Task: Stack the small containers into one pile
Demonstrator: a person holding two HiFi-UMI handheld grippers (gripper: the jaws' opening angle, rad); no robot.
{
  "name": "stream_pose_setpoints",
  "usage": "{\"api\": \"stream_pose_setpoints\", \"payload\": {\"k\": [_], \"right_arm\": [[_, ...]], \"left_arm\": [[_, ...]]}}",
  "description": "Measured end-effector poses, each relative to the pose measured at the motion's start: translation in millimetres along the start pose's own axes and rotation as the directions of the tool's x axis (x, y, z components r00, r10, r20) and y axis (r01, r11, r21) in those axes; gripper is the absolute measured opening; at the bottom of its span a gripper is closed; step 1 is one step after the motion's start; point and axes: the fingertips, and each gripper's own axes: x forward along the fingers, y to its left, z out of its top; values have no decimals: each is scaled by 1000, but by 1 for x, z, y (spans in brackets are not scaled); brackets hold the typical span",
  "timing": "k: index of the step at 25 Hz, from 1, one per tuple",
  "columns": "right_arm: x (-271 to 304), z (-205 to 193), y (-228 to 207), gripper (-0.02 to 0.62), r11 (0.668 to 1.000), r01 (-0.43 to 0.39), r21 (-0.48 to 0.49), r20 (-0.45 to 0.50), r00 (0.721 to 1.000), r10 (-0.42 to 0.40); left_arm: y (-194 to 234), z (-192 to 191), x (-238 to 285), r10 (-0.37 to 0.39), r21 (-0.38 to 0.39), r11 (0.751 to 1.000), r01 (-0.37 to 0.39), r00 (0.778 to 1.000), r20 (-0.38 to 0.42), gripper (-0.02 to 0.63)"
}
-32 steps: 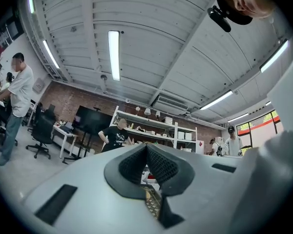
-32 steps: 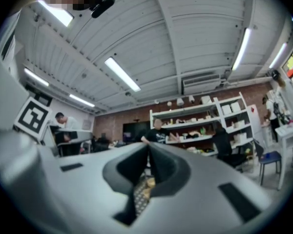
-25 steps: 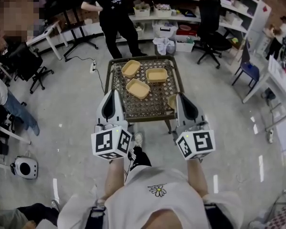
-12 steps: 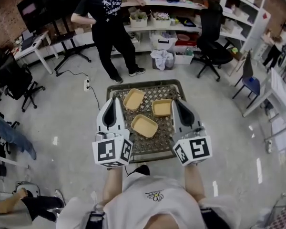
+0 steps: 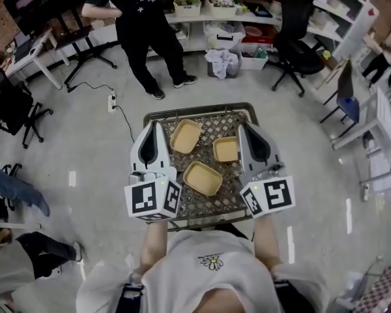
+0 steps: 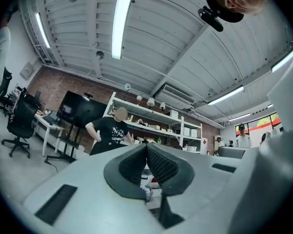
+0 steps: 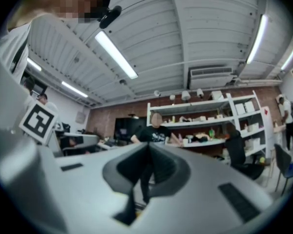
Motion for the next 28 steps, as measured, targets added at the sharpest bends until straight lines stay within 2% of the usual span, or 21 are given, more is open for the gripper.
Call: {"api": "stream_pose_setpoints", "payload": {"k": [5,9,12,13,14,15,17,20,23,28], "right_arm": [[28,-19,-13,32,998,-54,38,-36,998,56],[52,-29,-6,32,993,-112,33,-52,992,114],[69,-45,-1,34,981,-193,20,-125,973,194],[76,-52,0,37,974,-227,26,-157,961,228],[83,-60,0,47,964,-262,38,-186,946,264],[91,-67,1,120,953,-297,53,-214,929,301],[109,-83,1,180,931,-357,81,-274,890,365],[139,-109,-6,192,905,-414,103,-349,836,422],[156,-147,-9,192,879,-458,133,-436,769,467],[182,-220,-4,192,832,-528,170,-576,632,518]], "left_arm": [[2,-16,20,43,3,999,-43,999,-33,26],[19,-27,29,83,-17,996,-84,995,-50,27],[30,-40,36,101,-35,994,-104,991,-83,32],[33,-46,40,104,-45,993,-109,990,-99,52],[37,-54,43,105,-61,992,-113,987,-119,97],[41,-63,46,105,-84,989,-118,984,-144,143],[50,-84,53,112,-135,981,-141,973,-201,186],[66,-125,60,151,-189,959,-210,947,-283,202],[77,-182,52,194,-232,925,-299,901,-388,202],[101,-264,34,241,-243,870,-430,799,-551,202]]}}
